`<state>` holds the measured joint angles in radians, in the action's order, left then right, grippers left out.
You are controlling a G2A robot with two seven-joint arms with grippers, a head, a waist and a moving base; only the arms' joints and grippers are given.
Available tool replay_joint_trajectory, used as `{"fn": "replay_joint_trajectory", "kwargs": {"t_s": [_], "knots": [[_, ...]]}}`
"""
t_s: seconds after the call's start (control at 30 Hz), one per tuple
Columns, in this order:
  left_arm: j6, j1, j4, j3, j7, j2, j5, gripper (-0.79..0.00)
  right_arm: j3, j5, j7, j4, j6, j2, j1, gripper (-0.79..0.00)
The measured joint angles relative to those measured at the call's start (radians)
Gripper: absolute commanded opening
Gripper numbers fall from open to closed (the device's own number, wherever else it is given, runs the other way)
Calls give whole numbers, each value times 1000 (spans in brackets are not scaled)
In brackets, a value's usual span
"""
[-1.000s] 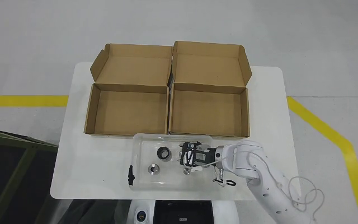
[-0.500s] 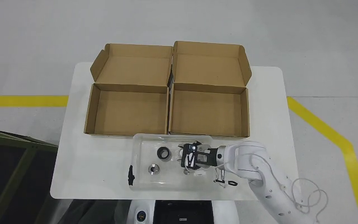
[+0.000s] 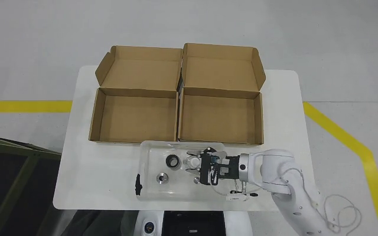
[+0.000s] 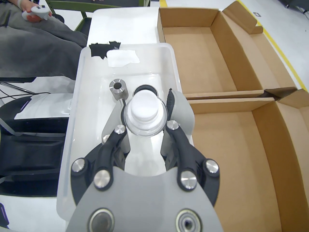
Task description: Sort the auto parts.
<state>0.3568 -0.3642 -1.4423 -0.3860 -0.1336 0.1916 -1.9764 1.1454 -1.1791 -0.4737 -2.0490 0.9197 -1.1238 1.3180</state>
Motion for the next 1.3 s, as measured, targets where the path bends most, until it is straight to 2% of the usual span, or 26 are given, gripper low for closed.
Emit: {"fn": "replay_joint_trajectory", "kwargs": {"t_s": [0.37, 0.7, 1.3], "knots": [[0, 0, 0, 0, 0, 0, 0, 0, 79, 21, 144, -64, 8, 13, -6, -785], [0, 0, 0, 0, 0, 0, 0, 0, 163, 58, 217, -82, -9, 25, -1, -785], [0, 0, 0, 0, 0, 0, 0, 0, 161, 106, 268, -13, -57, 30, -46, -785]]}}
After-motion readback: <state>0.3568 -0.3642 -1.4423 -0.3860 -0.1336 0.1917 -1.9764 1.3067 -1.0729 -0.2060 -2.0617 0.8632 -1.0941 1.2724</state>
